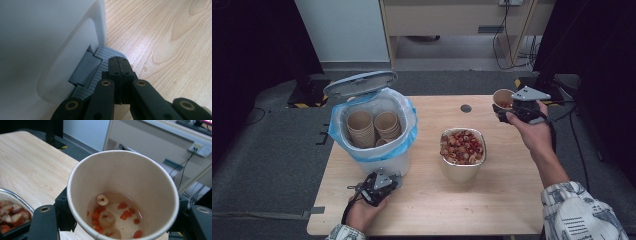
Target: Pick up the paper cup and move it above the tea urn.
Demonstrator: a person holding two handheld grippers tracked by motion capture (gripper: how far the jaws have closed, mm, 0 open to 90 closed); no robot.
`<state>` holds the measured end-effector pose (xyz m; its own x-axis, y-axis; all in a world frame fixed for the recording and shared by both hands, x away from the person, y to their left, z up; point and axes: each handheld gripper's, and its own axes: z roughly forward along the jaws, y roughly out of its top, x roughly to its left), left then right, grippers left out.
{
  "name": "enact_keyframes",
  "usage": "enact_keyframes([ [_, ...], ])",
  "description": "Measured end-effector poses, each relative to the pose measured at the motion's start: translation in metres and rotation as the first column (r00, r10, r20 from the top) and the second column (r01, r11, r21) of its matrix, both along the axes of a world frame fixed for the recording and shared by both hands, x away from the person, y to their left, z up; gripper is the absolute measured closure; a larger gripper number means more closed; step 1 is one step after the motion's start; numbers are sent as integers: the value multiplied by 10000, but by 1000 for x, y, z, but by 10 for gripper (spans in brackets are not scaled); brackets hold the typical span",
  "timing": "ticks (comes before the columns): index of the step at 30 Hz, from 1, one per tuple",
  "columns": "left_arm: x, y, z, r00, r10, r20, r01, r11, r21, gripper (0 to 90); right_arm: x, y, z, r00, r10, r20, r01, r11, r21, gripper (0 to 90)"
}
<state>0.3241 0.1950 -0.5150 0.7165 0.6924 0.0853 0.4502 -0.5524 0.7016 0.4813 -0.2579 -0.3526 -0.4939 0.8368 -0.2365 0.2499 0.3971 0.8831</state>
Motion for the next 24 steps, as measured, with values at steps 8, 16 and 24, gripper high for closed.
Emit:
enact_keyframes([
  [8,0,0,0,10000,-7,-7,7,10000,-29,899,3,8,10,9998,122,128,-121,9999,-104,299],
  [16,0,0,0,10000,22,-11,-22,10000,-70,899,3,15,18,9993,266,258,-259,9993,-268,299],
  [24,0,0,0,10000,2,19,-2,10000,-40,899,3,20,28,9980,364,517,-342,9985,-421,299],
])
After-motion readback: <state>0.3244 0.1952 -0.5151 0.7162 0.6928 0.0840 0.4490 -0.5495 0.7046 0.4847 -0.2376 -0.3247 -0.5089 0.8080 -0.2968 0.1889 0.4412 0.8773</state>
